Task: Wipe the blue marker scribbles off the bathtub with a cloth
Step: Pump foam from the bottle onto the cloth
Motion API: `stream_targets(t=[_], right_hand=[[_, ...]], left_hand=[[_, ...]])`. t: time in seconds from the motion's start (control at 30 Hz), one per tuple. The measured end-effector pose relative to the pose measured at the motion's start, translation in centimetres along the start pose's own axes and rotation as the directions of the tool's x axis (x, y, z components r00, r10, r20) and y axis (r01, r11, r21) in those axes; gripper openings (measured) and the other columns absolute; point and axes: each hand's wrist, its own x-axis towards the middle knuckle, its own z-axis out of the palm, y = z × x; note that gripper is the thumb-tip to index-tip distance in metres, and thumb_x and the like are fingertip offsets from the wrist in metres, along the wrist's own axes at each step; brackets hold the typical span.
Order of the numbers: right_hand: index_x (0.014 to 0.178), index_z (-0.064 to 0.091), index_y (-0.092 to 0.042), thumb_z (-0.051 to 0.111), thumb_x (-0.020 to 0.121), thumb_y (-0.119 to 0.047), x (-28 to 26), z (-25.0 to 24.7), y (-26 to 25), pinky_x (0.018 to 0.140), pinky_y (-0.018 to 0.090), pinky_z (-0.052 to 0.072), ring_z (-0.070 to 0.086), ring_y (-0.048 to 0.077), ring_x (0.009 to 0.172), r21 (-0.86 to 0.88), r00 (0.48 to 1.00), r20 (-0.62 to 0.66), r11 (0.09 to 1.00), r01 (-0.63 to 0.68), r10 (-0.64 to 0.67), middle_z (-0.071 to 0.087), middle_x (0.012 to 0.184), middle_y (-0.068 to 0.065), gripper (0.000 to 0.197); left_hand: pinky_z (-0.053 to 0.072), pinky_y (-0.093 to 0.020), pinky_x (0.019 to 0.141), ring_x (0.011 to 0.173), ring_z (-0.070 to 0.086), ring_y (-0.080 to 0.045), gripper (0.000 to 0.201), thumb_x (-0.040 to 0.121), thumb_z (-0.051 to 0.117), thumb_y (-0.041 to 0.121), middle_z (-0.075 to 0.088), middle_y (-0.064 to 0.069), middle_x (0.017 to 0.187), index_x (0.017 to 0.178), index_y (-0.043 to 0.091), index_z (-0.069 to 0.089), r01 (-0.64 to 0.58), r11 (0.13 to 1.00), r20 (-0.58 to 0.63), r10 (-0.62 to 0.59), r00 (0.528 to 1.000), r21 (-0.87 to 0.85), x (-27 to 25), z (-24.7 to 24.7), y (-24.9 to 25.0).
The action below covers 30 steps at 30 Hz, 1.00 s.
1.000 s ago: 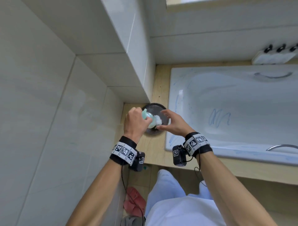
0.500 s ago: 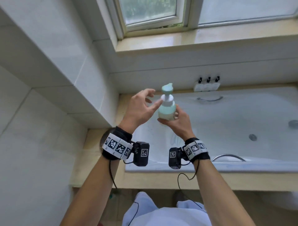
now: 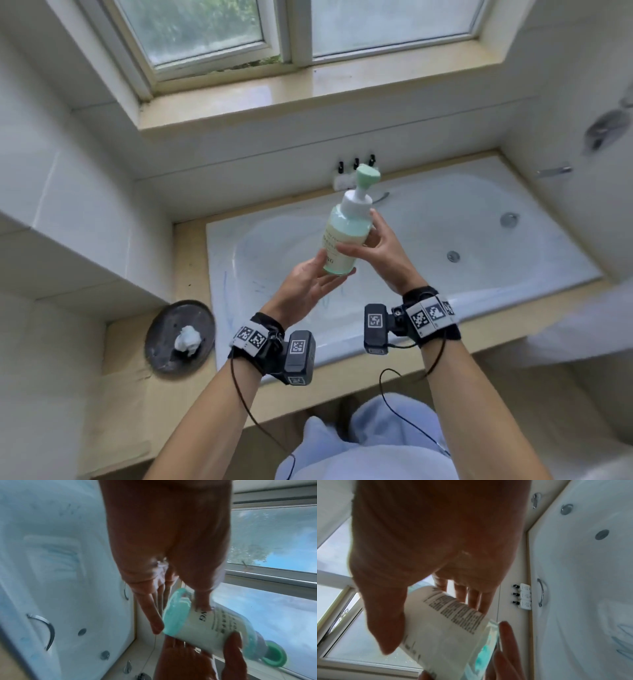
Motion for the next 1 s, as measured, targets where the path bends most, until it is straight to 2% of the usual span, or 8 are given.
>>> stream_targets(t=[0.23, 0.4, 0.47, 0.6, 0.7, 0.77, 0.9, 1.0], right_hand=[[0.132, 0.047, -0.027, 0.09, 0.068, -0.025, 0.5, -4.0, -0.9, 0.09, 0.045, 0.059, 0.069, 0.019, 0.107, -0.239, 0.999, 0.038, 0.97, 0.035, -0.027, 0.065, 0.125, 0.0, 0.076], [0.131, 0.05, -0.019, 0.082, 0.077, -0.01, 2.0, -7.9, -1.8, 0.095, 0.055, 0.056, 0.07, 0.028, 0.107, -0.115, 0.988, 0.148, 0.992, 0.05, -0.032, 0.069, 0.119, 0.01, 0.064], [0.139, 0.043, -0.02, 0.082, 0.078, -0.013, 2.6, -10.0, -2.6, 0.097, 0.053, 0.055, 0.069, 0.027, 0.11, -0.127, 0.98, 0.191, 0.988, 0.084, -0.059, 0.067, 0.123, 0.012, 0.073], [0.153, 0.005, -0.044, 0.089, 0.074, -0.029, 5.3, -13.9, -5.2, 0.092, 0.045, 0.059, 0.068, 0.025, 0.111, -0.185, 0.953, 0.066, 0.935, 0.302, -0.295, 0.045, 0.147, 0.016, 0.116], [0.155, 0.002, -0.038, 0.087, 0.074, -0.022, 7.2, -16.4, -6.5, 0.08, 0.047, 0.063, 0.069, 0.032, 0.1, -0.218, 0.924, 0.023, 0.9, 0.378, -0.382, 0.04, 0.145, 0.018, 0.119], [0.151, 0.011, -0.033, 0.085, 0.075, -0.02, 8.7, -17.7, -7.0, 0.074, 0.048, 0.064, 0.07, 0.035, 0.09, -0.197, 0.946, 0.065, 0.925, 0.325, -0.318, 0.048, 0.133, 0.016, 0.108], [0.144, 0.012, -0.037, 0.092, 0.066, -0.04, 11.2, -17.6, -8.1, 0.078, 0.043, 0.064, 0.073, 0.026, 0.09, -0.319, 0.984, 0.176, 0.944, 0.089, -0.034, 0.057, 0.118, 0.011, 0.111], [0.147, 0.01, -0.036, 0.088, 0.068, -0.028, 13.5, -17.1, -7.8, 0.073, 0.041, 0.064, 0.074, 0.024, 0.085, -0.33, 0.996, 0.057, 0.943, -0.045, 0.067, 0.06, 0.108, 0.007, 0.111]], left_hand=[[0.038, -0.042, 0.113, 0.134, 0.048, -0.039, 0.065, 0.094, 0.056, 0.034, 0.05, -0.028, 0.142, 0.142, -0.007, 0.043, 0.008, 0.99, -0.025, -0.011, 1.0, -0.142, 2.1, 4.3, -4.0], [0.037, -0.046, 0.113, 0.133, 0.047, -0.042, 0.067, 0.09, 0.059, 0.028, 0.045, -0.027, 0.146, 0.146, -0.001, 0.037, -0.158, 0.972, -0.09, 0.144, 0.985, -0.172, 4.8, 7.7, -4.2], [0.04, -0.047, 0.111, 0.13, 0.05, -0.042, 0.075, 0.084, 0.07, 0.028, 0.046, -0.029, 0.143, 0.145, -0.003, 0.038, -0.212, 0.972, -0.136, 0.198, 0.971, -0.101, 6.2, 9.5, -4.2], [0.053, -0.043, 0.097, 0.109, 0.064, -0.035, 0.083, 0.073, 0.081, 0.041, 0.061, -0.021, 0.122, 0.134, -0.004, 0.047, -0.268, 0.956, -0.242, 0.29, 0.926, 0.122, 9.9, 14.8, -4.0], [0.059, -0.042, 0.083, 0.094, 0.069, -0.031, 0.073, 0.076, 0.078, 0.047, 0.067, -0.016, 0.109, 0.124, -0.002, 0.054, -0.309, 0.875, -0.279, 0.423, 0.862, 0.373, 12.6, 18.1, -3.5], [0.061, -0.044, 0.077, 0.089, 0.071, -0.032, 0.064, 0.078, 0.079, 0.044, 0.07, -0.016, 0.104, 0.12, 0.001, 0.057, -0.305, 0.816, -0.293, 0.485, 0.824, 0.491, 13.9, 18.9, -3.0], [0.057, -0.038, 0.056, 0.066, 0.067, -0.03, 0.047, 0.082, 0.076, 0.033, 0.069, -0.014, 0.088, 0.11, -0.001, 0.059, -0.227, 0.794, -0.324, 0.465, 0.824, 0.563, 15.7, 18.3, -1.9], [0.046, -0.03, 0.046, 0.057, 0.057, -0.024, 0.035, 0.086, 0.071, 0.025, 0.063, -0.013, 0.079, 0.104, -0.003, 0.06, -0.187, 0.856, -0.344, 0.381, 0.858, 0.482, 17.4, 17.3, -0.6]])
